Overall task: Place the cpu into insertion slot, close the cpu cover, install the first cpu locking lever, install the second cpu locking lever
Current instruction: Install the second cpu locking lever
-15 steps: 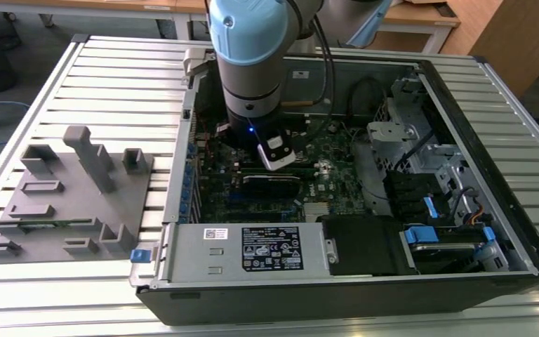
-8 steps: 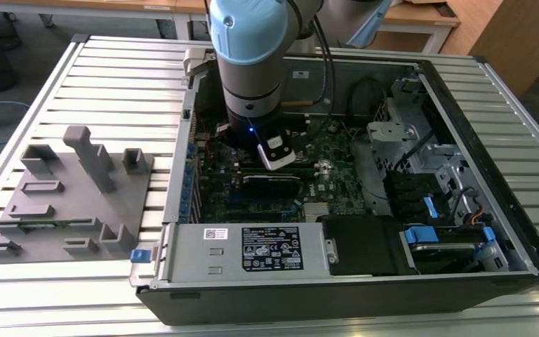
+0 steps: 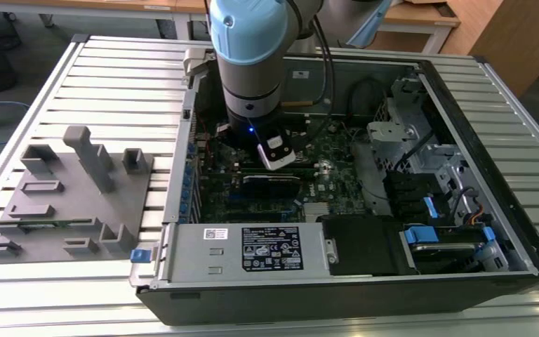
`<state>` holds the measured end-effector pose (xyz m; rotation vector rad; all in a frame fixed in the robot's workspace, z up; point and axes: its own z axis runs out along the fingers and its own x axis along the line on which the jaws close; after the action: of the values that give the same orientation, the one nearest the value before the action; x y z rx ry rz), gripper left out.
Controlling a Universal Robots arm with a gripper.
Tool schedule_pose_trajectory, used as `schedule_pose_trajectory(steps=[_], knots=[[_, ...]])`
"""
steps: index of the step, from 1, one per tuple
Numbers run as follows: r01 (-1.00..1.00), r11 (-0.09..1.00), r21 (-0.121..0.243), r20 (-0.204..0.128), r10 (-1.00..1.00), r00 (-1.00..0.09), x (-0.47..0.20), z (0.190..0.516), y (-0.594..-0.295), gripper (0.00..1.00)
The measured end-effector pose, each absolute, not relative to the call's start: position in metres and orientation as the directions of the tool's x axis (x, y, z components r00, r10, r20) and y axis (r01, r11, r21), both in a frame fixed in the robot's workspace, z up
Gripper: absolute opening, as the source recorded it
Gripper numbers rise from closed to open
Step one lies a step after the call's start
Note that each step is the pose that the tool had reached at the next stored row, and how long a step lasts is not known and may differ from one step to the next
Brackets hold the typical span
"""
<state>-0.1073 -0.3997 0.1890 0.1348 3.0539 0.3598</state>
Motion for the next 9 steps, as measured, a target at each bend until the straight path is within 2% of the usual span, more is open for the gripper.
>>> schedule_pose_trajectory(steps=[9], knots=[[0.079, 0.969, 0.234, -0.053, 0.094, -0.994, -0.1084, 0.1905, -0.3998, 0.11]])
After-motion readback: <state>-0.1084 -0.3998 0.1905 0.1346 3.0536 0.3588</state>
